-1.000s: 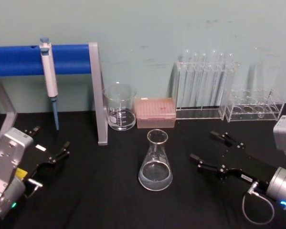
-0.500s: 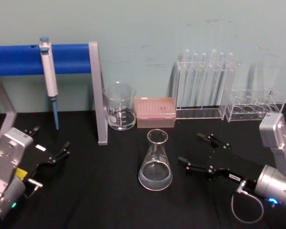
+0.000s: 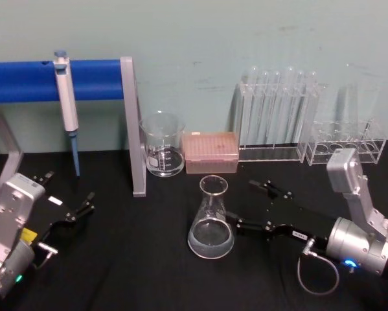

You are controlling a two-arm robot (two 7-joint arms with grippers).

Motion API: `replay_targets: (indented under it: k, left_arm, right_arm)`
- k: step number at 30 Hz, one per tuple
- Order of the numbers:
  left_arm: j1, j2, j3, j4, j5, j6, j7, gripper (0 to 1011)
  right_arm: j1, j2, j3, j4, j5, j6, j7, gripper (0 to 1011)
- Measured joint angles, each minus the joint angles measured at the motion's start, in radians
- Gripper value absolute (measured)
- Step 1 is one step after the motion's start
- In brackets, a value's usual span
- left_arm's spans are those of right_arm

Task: Grasp the erlenmeyer flask with one hand, shake it three times, then place it back.

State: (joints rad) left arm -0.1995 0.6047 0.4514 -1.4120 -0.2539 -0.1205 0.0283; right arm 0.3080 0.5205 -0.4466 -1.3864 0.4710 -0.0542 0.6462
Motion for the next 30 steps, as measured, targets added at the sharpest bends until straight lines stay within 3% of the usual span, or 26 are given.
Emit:
replay_targets:
  k: [12, 30]
  left_arm:
    - [0.000, 0.000, 0.000, 0.000, 0.000, 0.000, 0.000, 1001]
    - [0.000, 0.000, 0.000, 0.000, 0.000, 0.000, 0.000, 1001]
  right_arm:
    - [0.093, -0.055, -0.047, 0.118, -0.009, -0.021, 0.050, 1000]
    - [0.173, -0.108, -0.083, 0.228, 0.001, -0.039, 0.096, 1000]
